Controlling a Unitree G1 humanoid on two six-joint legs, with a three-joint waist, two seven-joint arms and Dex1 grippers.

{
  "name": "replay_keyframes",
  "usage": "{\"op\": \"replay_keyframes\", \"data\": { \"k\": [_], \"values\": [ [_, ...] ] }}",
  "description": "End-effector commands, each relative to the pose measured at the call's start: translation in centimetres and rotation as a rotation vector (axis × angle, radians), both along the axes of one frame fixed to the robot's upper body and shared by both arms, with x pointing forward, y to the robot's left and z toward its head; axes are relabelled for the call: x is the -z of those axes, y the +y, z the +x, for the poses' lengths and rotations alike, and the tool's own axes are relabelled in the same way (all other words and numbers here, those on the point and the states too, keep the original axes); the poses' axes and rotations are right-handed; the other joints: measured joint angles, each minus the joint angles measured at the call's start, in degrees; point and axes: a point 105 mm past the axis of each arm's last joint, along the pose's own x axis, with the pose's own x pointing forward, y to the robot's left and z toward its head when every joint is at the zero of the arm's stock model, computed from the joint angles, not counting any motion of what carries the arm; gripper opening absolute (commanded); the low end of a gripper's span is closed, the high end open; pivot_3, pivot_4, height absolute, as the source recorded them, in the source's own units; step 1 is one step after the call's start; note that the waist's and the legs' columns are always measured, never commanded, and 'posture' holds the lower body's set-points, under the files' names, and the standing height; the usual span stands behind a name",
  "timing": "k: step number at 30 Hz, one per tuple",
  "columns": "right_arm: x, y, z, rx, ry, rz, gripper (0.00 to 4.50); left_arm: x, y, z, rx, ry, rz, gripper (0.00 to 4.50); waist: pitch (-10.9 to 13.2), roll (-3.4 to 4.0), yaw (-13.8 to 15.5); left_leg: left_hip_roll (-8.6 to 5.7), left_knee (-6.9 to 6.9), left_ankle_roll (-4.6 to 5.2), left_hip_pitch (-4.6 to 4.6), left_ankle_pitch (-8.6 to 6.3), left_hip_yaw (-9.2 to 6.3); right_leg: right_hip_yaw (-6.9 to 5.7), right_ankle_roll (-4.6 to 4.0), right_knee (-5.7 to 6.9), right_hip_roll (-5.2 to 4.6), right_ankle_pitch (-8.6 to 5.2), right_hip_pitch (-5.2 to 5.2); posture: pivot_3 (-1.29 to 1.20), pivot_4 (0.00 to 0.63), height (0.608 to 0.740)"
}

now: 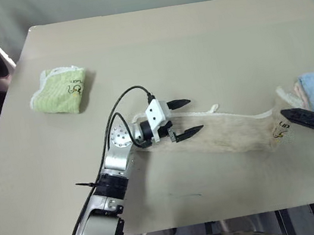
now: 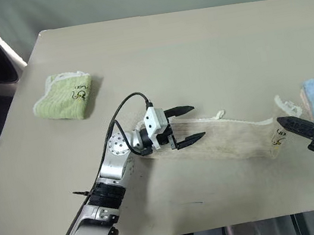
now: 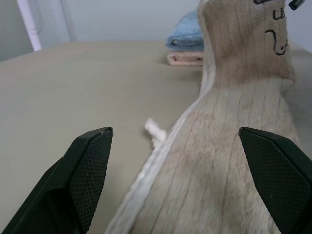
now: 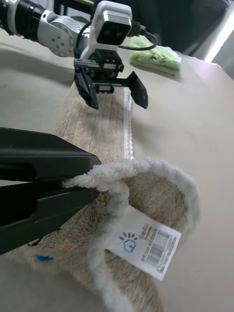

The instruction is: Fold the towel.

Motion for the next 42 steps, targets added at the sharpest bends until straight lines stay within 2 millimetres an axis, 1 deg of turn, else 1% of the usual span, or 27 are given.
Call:
{"op": "replay_keyframes", "data": {
  "k": [1,3,6,7,10,18,19,21,23,25,26,27,28,31,36,37,39,42],
  "values": [
    [0.2,2.3,-0.5,-0.119,-0.012,-0.09,0.03,-1.5,-0.1,0.3,0.001,-0.056,-0.02,4.5,0.0,-0.01,0.04,0.0,0.0,0.0,-0.01,0.0,-0.01,-0.03,0.0,0.0,0.0,0.0,0.0,0.0,0.15,0.733],
    [0.5,2.9,-0.6,-0.153,-0.015,-0.113,0.03,-1.5,0.0,0.4,0.0,-0.06,-0.016,4.5,0.0,-0.01,0.22,0.01,-0.01,0.02,0.0,-0.01,-0.04,-0.08,0.02,-0.01,0.0,-0.01,0.04,0.0,0.15,0.733],
    [1.8,3.1,0.0,-0.158,0.01,-0.177,0.03,-1.8,0.1,0.5,0.008,-0.057,-0.015,4.5,0.0,-0.01,0.08,0.02,0.01,0.04,0.01,-0.1,0.0,-0.08,0.04,-0.01,-0.02,-0.03,0.02,0.0,0.15,0.733],
    [2.0,3.6,0.2,-0.166,0.002,-0.178,0.03,-1.9,0.0,0.2,0.035,-0.039,-0.02,4.5,0.0,-0.01,0.06,0.02,0.01,0.03,0.01,-0.12,0.02,-0.08,0.04,-0.01,-0.03,-0.03,0.01,0.0,0.15,0.733],
    [2.0,4.5,0.5,-0.183,-0.013,-0.169,0.03,-2.3,0.0,-0.6,0.105,-0.006,-0.038,4.5,0.0,0.0,0.08,0.04,0.02,0.04,0.02,-0.12,0.02,-0.1,0.05,0.0,-0.04,-0.03,-0.01,0.0,0.15,0.733],
    [2.1,4.7,0.7,-0.181,-0.012,-0.171,0.03,-2.4,0.0,-0.7,0.114,0.003,-0.039,4.5,0.0,-0.01,0.17,0.05,0.12,0.05,0.02,-0.12,0.02,-0.11,0.07,0.02,-0.05,-0.02,0.03,0.0,0.15,0.733],
    [1.9,5.8,0.8,-0.243,-0.052,-0.212,0.03,-2.5,-0.2,-0.8,0.132,-0.001,-0.023,4.5,0.0,-0.01,0.15,0.05,0.12,0.05,0.02,-0.12,0.01,-0.11,0.07,0.02,-0.04,-0.01,0.03,0.0,0.15,0.733],
    [1.8,7.2,0.8,-0.325,-0.11,-0.278,0.03,-2.6,-0.5,-0.9,0.155,-0.009,0.003,4.5,0.01,-0.01,-0.09,0.07,0.14,0.05,0.05,-0.12,0.02,-0.11,0.04,0.04,-0.04,0.0,0.03,0.0,0.15,0.733],
    [1.6,7.8,0.8,-0.37,-0.164,-0.351,0.03,-2.4,-0.5,-0.9,0.159,-0.023,0.022,4.5,0.0,-0.01,-0.21,0.07,0.15,0.05,0.06,-0.08,0.03,-0.14,0.01,0.07,-0.04,0.07,0.02,0.0,0.15,0.733],
    [1.6,7.9,0.9,-0.385,-0.186,-0.377,0.03,-2.3,-0.5,-1.0,0.159,-0.028,0.028,4.5,0.0,-0.01,-0.17,0.09,0.16,0.07,0.1,-0.04,0.0,-0.16,-0.01,0.09,-0.03,0.09,0.04,0.0,0.15,0.733],
    [1.0,8.1,0.9,-0.407,-0.232,-0.401,0.03,-2.4,-0.5,-0.9,0.156,-0.024,0.023,4.5,0.0,-0.01,-0.12,0.09,0.16,0.08,0.09,-0.03,0.0,-0.16,-0.01,0.09,-0.04,0.1,0.05,0.0,0.15,0.733],
    [0.7,8.5,0.7,-0.455,-0.267,-0.43,0.03,-2.4,-0.6,-0.9,0.153,-0.021,0.019,4.5,0.0,-0.01,-0.11,0.09,0.17,0.12,0.08,-0.02,0.0,-0.15,0.02,0.09,-0.04,0.11,0.05,0.0,0.15,0.733],
    [0.8,8.9,0.5,-0.498,-0.276,-0.454,0.03,-2.3,-0.6,-0.8,0.151,-0.021,0.018,4.5,0.0,0.0,-0.11,0.09,0.18,0.12,0.08,-0.02,0.01,-0.14,0.01,0.08,-0.04,0.14,0.05,0.0,0.15,0.733],
    [1.9,9.3,0.6,-0.556,-0.261,-0.483,0.03,-2.3,-0.8,-0.7,0.151,-0.022,0.017,4.5,-0.01,-0.03,-0.21,0.09,0.21,0.12,0.07,-0.02,0.02,-0.15,0.0,0.05,-0.05,0.19,0.06,0.0,0.15,0.733],
    [4.0,9.2,2.1,-0.554,-0.23,-0.524,0.03,-2.5,-0.9,-0.6,0.148,-0.029,0.012,4.5,0.0,-0.02,-0.2,0.1,0.27,0.12,0.09,-0.01,0.02,-0.15,-0.01,0.09,-0.05,0.23,0.04,0.0,0.15,0.733],
    [4.2,9.2,2.2,-0.559,-0.227,-0.53,0.03,-2.5,-0.9,-0.6,0.146,-0.031,0.012,4.5,0.0,-0.02,-0.19,0.1,0.28,0.15,0.08,0.01,0.03,-0.15,0.0,0.09,-0.05,0.25,0.04,0.0,0.15,0.733],
    [4.6,9.0,3.0,-0.535,-0.228,-0.555,0.03,-2.4,-0.8,-0.6,0.144,-0.031,0.013,4.5,0.0,-0.02,-0.21,0.1,0.29,0.16,0.08,0.01,0.02,-0.16,0.0,0.08,-0.05,0.27,0.06,0.0,0.15,0.733],
    [4.8,9.1,3.9,-0.506,-0.235,-0.562,0.03,-2.4,-0.6,-0.7,0.139,-0.031,0.016,4.5,0.0,-0.02,-0.32,0.11,0.32,0.16,0.08,0.01,0.03,-0.15,-0.02,0.08,-0.05,0.31,0.05,0.0,0.15,0.733]
  ]
}}
